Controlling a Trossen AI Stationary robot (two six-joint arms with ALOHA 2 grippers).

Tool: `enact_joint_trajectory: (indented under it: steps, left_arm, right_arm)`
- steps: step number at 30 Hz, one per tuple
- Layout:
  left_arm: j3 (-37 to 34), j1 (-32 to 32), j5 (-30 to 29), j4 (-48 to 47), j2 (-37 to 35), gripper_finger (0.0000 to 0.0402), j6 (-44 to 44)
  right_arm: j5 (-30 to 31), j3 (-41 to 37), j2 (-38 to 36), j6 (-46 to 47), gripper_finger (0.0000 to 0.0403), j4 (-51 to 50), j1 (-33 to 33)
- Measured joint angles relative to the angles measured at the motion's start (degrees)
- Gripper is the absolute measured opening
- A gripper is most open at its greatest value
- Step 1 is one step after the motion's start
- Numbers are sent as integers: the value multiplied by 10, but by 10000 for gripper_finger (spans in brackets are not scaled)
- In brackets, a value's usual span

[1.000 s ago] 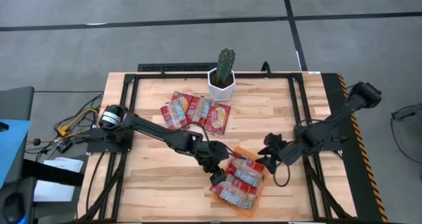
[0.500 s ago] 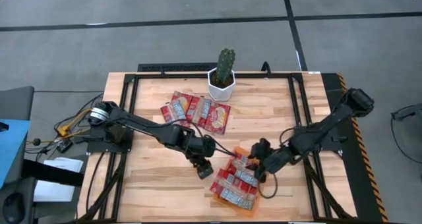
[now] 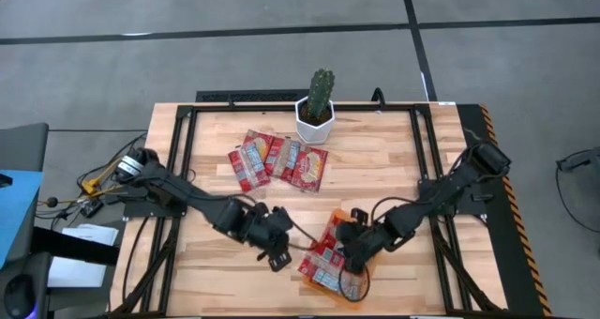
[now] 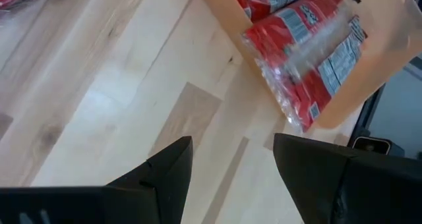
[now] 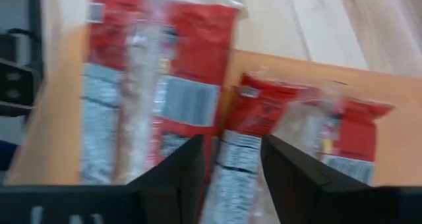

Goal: Sort popcorn bags into baskets
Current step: Put the red popcorn bag into the orange container

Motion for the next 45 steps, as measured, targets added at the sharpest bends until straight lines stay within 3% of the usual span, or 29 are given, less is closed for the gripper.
enact_joint_trajectory:
  steps: [11,17,22,30,38,45]
  left_arm:
    - [0,-56,-79,11,1,201,-57]
    - [0,-81,-83,89,1,201,-57]
    - [0,-93,-69,155,-4,201,-27]
    - [0,-98,-86,158,-8,201,-24]
    - [0,-98,-85,140,-8,201,-24]
    - [0,-87,-67,119,-8,201,-4]
  right_arm:
    - [96,32,2,47,66,25,47]
    - [125,32,34,47,12,92,81]
    - [135,32,71,64,22,122,88]
    - [131,33,120,81,24,159,83]
    - [45,34,107,147,10,81,70]
    - [13,64,61,195,25,-94,89]
